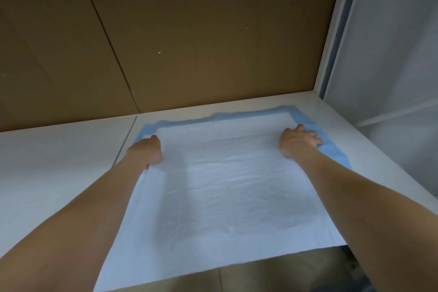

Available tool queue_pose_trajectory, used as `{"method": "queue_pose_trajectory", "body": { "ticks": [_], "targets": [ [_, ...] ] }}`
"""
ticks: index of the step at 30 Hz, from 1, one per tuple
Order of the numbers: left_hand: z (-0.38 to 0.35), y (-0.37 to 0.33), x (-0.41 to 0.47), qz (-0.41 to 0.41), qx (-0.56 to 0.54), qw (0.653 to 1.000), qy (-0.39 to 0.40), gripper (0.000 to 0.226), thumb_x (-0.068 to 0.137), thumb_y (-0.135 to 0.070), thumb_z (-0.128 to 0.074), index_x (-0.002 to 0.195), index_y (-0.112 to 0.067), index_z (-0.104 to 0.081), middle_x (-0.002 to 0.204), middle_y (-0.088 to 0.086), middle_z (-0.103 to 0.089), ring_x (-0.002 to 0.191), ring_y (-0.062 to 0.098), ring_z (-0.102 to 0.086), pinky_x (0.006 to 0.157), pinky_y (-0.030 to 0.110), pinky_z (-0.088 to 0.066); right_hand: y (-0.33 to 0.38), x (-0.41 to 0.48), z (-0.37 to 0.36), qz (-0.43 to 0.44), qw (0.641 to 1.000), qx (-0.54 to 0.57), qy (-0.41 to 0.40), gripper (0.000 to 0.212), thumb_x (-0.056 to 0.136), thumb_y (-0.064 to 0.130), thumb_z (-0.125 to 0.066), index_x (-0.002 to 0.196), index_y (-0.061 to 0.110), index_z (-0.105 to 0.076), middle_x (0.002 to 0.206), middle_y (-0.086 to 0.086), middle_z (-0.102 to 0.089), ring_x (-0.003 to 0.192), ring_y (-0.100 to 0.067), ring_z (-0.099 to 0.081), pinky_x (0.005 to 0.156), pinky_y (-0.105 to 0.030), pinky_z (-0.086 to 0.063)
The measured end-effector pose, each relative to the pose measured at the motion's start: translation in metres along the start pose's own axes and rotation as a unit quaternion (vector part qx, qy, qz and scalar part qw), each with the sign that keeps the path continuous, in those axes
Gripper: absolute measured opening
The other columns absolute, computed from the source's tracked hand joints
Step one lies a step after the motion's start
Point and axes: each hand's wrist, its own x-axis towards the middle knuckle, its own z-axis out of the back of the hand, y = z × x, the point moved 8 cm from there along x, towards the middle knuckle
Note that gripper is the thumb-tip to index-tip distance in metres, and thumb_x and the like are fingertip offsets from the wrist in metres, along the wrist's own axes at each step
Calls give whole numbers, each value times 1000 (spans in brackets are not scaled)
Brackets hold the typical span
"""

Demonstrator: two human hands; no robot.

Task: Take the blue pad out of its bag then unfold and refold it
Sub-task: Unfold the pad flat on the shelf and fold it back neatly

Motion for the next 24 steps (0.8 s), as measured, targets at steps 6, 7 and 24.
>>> {"method": "queue_pose_trajectory", "body": {
  "ticks": [6,7,24],
  "targets": [
    [29,-62,9,-106,-3,981,-163,40,92,-6,-46,130,-17,-52,132,6,-43,123,25,-47,97,38,-46,39,9,37,126,982,94,-109,47,94,11,-46,140,12,-39,139,-9,-37,129,-30,-36,100,-42,-38],
    [29,-77,12,-142,-38,974,-170,39,93,-7,-46,130,-19,-53,134,4,-43,124,23,-47,100,37,-44,50,12,40,151,976,114,-111,46,96,13,-45,141,12,-38,139,-7,-38,129,-28,-36,99,-40,-39],
    [18,-94,97,-161,-70,979,-103,40,96,-27,-49,134,-16,-48,132,12,-43,122,28,-47,104,39,-40,172,44,36,326,940,67,-71,45,97,36,-41,137,18,-45,129,-6,-49,118,-25,-48,96,-38,-41]
  ]
}}
